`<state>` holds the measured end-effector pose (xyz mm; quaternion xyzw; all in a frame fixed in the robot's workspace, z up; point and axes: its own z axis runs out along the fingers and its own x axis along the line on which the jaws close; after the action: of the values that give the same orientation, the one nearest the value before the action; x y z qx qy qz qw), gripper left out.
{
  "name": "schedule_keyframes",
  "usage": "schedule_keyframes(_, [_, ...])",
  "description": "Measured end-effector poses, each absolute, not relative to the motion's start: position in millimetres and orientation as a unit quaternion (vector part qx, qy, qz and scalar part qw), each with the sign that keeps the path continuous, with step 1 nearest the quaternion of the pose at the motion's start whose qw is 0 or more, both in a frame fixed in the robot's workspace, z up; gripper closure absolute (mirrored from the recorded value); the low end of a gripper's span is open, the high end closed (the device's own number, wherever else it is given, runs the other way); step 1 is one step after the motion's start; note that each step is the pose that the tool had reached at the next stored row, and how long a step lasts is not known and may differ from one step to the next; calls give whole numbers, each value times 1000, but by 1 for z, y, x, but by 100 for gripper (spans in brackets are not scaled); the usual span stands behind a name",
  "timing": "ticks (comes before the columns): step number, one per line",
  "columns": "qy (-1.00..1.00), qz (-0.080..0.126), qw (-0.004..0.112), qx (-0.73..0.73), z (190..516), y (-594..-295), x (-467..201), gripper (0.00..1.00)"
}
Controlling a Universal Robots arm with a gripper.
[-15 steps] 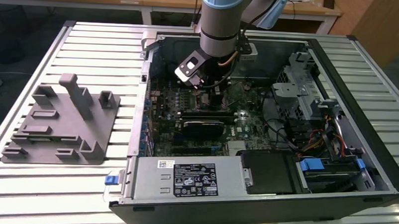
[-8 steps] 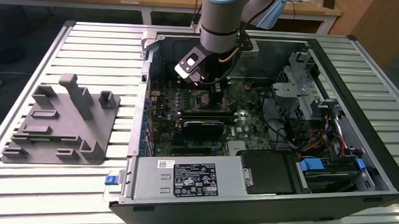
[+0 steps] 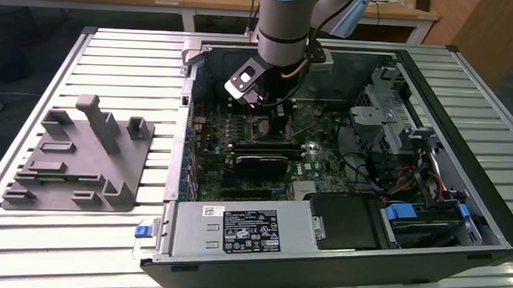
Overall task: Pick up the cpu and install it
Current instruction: 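Place the cpu into insertion slot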
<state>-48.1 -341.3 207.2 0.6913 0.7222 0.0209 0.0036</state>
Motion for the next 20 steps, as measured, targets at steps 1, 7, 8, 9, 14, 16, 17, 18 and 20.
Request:
schedule_keyframes(1, [722,21,4,691,207,-341,-48,40])
schedule_keyframes(7, [722,21,4,691,207,-341,-48,65])
schedule_keyframes(8, [722,21,4,691,207,-341,-48,71])
schedule_keyframes(9, [722,21,4,691,207,-341,-48,71])
schedule_keyframes(14, [722,21,4,691,207,-341,-48,89])
schedule_keyframes(16, [722,21,4,691,207,-341,-48,89])
schedule_keyframes(17, [722,21,4,691,207,-341,-48,89])
schedule_keyframes(18, [722,21,4,691,207,-341,-48,89])
schedule_keyframes(20, [722,21,4,691,207,-341,-48,89])
